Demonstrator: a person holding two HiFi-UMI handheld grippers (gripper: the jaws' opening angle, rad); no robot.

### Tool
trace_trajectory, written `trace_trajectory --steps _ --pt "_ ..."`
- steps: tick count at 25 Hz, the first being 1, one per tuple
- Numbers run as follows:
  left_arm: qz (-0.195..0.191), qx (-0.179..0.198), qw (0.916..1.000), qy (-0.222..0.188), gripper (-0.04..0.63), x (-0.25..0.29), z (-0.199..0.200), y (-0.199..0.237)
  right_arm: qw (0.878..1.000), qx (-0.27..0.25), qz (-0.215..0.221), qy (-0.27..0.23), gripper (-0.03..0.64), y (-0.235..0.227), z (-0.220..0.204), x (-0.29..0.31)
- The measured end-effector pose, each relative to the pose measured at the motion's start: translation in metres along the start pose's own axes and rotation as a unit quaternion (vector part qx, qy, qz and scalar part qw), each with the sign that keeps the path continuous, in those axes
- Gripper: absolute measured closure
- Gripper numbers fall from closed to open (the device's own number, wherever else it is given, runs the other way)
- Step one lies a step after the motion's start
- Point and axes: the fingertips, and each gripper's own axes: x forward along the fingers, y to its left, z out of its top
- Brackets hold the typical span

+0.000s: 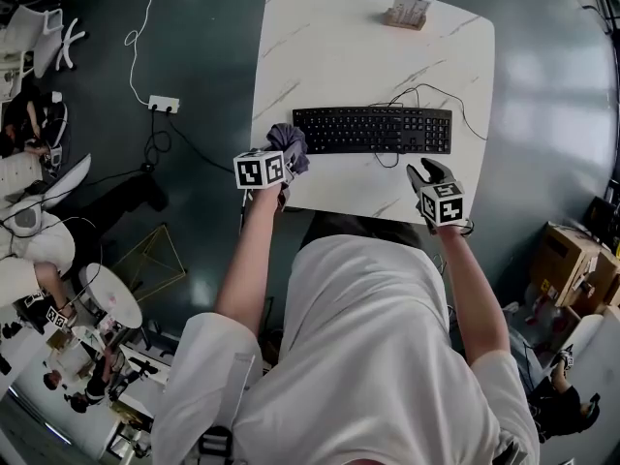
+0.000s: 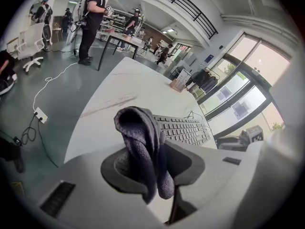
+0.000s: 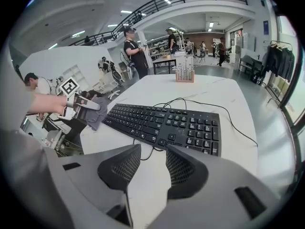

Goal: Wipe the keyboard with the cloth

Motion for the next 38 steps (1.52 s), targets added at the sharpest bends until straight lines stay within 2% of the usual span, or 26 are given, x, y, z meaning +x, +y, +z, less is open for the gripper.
trace_trajectory --steps 9,23,30,38 --pt "0.01 0.004 0.9985 -0.054 0.471 -0.02 -0.013 -0.032 0.999 0.007 0.005 -0.031 0.456 -0.003 -0.013 -0.033" --pt "0.01 0.017 0.9945 -0.102 0.471 -0.058 -0.046 -0.093 0.996 -0.001 0.002 -0.095 0.456 -0.013 -0.029 -0.097" --pt "0.007 0.027 0.9903 -0.136 0.471 -0.085 -0.059 -0.124 0.991 -0.004 -0.001 -0.136 0.457 -0.024 -0.024 -0.131" --pt "0.002 0.045 0.9808 -0.189 0.471 -0.135 -0.056 -0.158 0.984 -0.005 0.01 -0.175 0.457 -0.018 -0.01 -0.165"
